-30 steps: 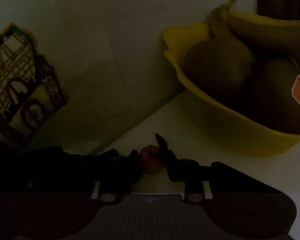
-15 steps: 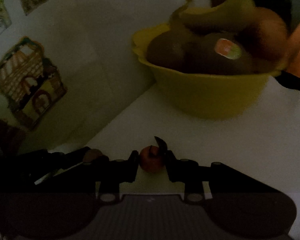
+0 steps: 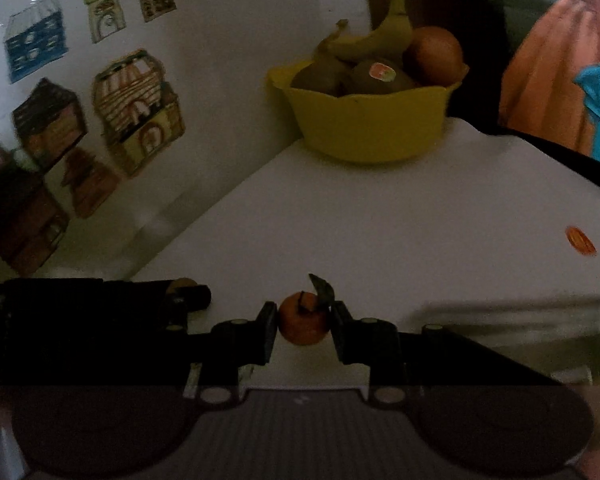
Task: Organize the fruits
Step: 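Carry the tomato and kiwi over the metal tray and lower them in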
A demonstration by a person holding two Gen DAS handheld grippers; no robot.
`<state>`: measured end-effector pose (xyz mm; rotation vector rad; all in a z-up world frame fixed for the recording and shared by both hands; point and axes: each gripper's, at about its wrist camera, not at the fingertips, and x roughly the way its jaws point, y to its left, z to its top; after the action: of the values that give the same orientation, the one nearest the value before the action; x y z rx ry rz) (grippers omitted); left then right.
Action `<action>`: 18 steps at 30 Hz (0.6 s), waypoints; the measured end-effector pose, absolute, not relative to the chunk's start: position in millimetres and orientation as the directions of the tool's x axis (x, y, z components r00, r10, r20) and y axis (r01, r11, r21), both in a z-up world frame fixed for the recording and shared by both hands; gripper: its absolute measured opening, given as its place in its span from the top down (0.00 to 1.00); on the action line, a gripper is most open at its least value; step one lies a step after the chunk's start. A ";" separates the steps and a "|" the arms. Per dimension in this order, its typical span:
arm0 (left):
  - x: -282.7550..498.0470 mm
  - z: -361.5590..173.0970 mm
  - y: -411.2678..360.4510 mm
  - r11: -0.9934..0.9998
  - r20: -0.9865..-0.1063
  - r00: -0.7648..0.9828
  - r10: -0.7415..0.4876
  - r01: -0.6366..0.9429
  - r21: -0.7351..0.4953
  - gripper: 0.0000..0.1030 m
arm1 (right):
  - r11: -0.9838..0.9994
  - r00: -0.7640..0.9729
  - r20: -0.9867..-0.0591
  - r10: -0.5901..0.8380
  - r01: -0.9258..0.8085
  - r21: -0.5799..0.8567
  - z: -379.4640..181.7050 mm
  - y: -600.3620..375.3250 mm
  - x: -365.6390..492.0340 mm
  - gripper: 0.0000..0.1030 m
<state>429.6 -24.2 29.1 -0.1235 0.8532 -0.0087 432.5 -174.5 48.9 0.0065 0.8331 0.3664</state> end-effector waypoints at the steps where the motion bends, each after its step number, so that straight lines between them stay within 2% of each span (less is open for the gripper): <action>1: 422.6 30.4 -25.5 0.992 -0.754 0.654 -0.062 -0.040 -0.116 0.74 | 0.940 0.615 -0.722 0.317 -0.305 0.153 49.5 -173.6 419.5 0.68; 10: 388.8 41.3 -45.5 0.993 -0.775 0.622 -0.112 0.044 -0.107 0.73 | 0.952 0.623 -0.721 0.303 -0.161 0.260 53.1 -191.9 356.5 0.68; 18: 373.9 54.6 -78.9 0.984 -0.784 0.595 -0.176 0.129 -0.123 0.74 | 0.955 0.628 -0.732 0.266 -0.067 0.289 61.1 -226.2 317.4 0.68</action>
<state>373.9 -78.9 54.6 -0.0550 0.9164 -0.1772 317.4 -226.2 61.1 0.2443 0.8735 0.1927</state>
